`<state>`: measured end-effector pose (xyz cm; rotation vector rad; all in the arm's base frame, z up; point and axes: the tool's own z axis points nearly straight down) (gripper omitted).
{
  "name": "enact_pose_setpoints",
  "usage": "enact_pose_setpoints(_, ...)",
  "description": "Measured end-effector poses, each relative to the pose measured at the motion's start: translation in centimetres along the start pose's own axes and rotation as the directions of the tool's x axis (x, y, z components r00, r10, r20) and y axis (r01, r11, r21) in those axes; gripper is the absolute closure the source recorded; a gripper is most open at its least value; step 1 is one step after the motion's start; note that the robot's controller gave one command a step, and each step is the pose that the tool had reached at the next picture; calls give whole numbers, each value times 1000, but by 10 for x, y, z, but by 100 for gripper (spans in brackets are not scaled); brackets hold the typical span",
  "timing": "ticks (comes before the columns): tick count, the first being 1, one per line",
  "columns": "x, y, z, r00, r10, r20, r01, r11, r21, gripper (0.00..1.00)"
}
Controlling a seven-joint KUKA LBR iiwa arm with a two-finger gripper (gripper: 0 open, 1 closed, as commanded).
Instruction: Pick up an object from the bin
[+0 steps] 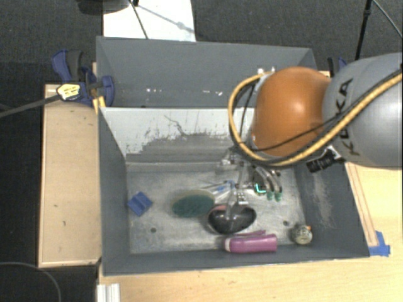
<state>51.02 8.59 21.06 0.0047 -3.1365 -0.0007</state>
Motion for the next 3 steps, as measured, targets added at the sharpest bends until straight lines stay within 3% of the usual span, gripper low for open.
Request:
enact_pose_setpoints(1,-41,4,134,981,-196,9,196,981,1,0)
enact_pose_setpoints(2,-42,4,131,981,-193,13,193,981,0,100)
enact_pose_setpoints(3,-42,6,-101,971,-237,16,237,972,3,100)
